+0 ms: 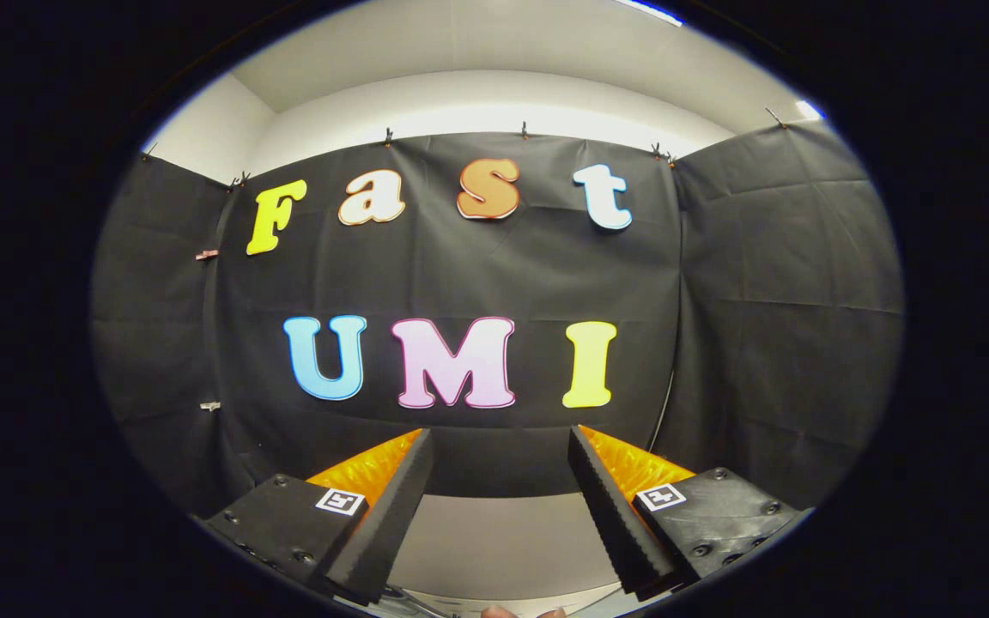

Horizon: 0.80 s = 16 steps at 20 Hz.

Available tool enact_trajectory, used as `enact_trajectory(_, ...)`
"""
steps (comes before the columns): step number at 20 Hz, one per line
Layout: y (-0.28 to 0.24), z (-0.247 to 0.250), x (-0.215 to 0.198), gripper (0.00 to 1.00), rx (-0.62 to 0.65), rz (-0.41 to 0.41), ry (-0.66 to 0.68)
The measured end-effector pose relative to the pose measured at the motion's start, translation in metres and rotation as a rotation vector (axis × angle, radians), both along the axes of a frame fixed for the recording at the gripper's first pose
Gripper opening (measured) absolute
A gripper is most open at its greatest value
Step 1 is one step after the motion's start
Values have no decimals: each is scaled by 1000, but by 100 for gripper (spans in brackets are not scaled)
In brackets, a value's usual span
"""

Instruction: Put the clothes into the washing machine and then close the washing machine lid.

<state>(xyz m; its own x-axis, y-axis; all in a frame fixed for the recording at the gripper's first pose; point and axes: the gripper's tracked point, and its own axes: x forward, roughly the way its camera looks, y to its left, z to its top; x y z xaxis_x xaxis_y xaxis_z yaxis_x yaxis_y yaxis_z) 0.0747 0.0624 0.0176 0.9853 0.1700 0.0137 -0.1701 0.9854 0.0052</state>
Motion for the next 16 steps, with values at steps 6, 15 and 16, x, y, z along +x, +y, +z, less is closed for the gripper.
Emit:
enact_trajectory(6, -19, 19, 0, 99, -26, -71, -64)
enact_trajectory(15, -17, 14, 2, 99, -20, -78, -44)
enact_trajectory(16, -17, 13, 2, 99, -20, -80, -45)
